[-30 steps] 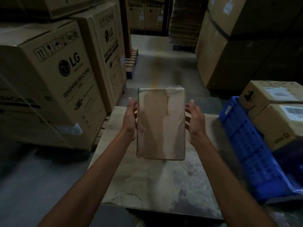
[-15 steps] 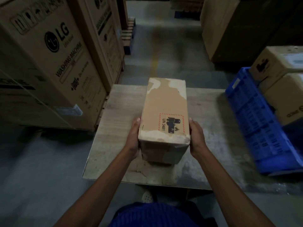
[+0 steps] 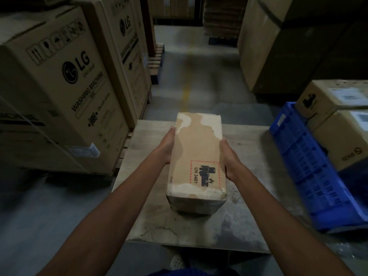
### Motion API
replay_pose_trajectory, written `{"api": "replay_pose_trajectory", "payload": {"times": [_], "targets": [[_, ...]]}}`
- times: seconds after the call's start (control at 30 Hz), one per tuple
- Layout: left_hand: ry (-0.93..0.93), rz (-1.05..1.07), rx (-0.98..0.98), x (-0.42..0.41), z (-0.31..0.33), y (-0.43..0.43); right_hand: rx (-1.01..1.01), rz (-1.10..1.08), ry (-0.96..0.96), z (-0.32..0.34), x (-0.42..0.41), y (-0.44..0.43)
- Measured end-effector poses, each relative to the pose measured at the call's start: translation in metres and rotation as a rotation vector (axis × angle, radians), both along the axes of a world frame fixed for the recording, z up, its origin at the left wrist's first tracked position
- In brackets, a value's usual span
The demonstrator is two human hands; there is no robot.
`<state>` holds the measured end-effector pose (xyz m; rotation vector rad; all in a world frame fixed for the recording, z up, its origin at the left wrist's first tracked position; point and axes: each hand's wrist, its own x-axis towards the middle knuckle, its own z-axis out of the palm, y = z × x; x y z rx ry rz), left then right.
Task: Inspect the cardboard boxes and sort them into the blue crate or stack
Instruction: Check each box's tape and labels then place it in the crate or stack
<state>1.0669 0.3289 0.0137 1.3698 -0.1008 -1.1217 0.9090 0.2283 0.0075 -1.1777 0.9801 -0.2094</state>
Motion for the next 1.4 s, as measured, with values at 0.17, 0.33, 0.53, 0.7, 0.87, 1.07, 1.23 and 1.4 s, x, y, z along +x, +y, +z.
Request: {"api": "replay_pose_trajectory", "payload": {"times": [0.17, 0.33, 0.53, 0.7, 0.87, 1.07, 1.23, 1.4], "targets": [[-0.099, 0.042, -0.156, 0.001, 0.012, 0.011, -0.065, -0.097, -0.110, 0.017, -0.003, -0.010], [-0.124, 0.207, -0.272, 0.014, 0.023, 0.017, -0.083, -0.155, -0.211, 0.039, 0.003, -0.023], [-0.102, 0.163, -0.307, 0.001, 0.006, 0.025, -0.025, -0.102, -0.202, 0.017, 0.002, -0.010], [-0.206, 0.131, -0.218, 0.000, 0.000, 0.027, 0.024, -0.068, -0.261, 0.012, 0.007, -0.008], [-0.143, 0.122, -0.104, 0.001, 0.001, 0.029, -0.036, -0.036, -0.148, 0.019, 0.006, -0.003], [-1.159, 0.191, 0.112, -0.009, 0.020, 0.048, -0.722, -0.131, 0.058, 0.036, -0.006, 0.004], [-1.676, -0.200, 0.173, -0.036, 0.015, 0.062, -1.321, 0.298, 0.159, 0.040, -0.011, 0.038], [-1.678, -0.352, 0.276, -0.043, 0.000, 0.063, -1.418, 0.313, 0.244, 0.013, -0.013, 0.049]]}}
